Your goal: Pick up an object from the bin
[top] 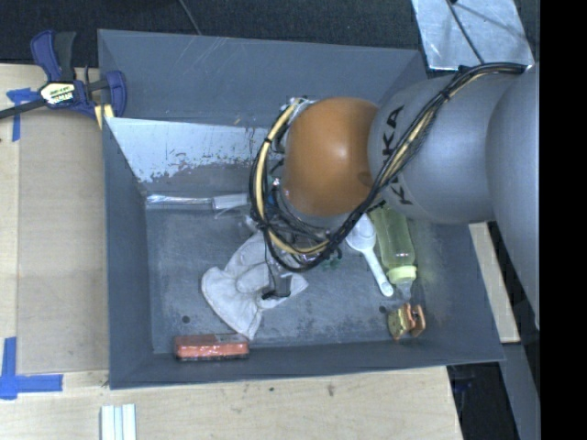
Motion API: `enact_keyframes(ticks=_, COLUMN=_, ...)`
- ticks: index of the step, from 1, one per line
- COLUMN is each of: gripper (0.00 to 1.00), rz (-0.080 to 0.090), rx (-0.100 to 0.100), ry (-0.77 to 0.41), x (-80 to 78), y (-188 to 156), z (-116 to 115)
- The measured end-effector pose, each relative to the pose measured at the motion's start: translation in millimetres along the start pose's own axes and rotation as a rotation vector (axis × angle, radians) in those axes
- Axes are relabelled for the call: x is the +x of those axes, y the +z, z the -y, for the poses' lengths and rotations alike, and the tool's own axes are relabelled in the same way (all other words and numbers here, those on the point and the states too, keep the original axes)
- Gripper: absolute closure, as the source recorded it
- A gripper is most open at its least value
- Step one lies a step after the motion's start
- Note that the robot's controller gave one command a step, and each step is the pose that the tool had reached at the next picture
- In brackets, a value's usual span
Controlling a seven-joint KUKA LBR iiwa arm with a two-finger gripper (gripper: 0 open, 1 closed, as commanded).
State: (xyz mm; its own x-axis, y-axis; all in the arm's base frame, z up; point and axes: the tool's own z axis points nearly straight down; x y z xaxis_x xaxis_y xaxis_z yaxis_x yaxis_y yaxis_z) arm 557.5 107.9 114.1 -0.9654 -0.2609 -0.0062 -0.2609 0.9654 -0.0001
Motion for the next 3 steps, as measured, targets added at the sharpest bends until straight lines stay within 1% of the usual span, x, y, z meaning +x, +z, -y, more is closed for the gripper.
enact_keyframes(ticks=1, gripper=1.00, rz=-0.003, rx=0.000, ry=0.151, x=-15.2, y=29.3, z=35.6)
enact_keyframes(ticks=2, gripper=1.00, rz=-0.003, rx=0.000, ry=0.151, x=-15.2, y=29.3, z=35.6)
enact_keyframes(ticks=3, gripper=1.00, rz=0.006, rx=0.003, ry=0.171, x=-14.0, y=-155.5, z=62.1)
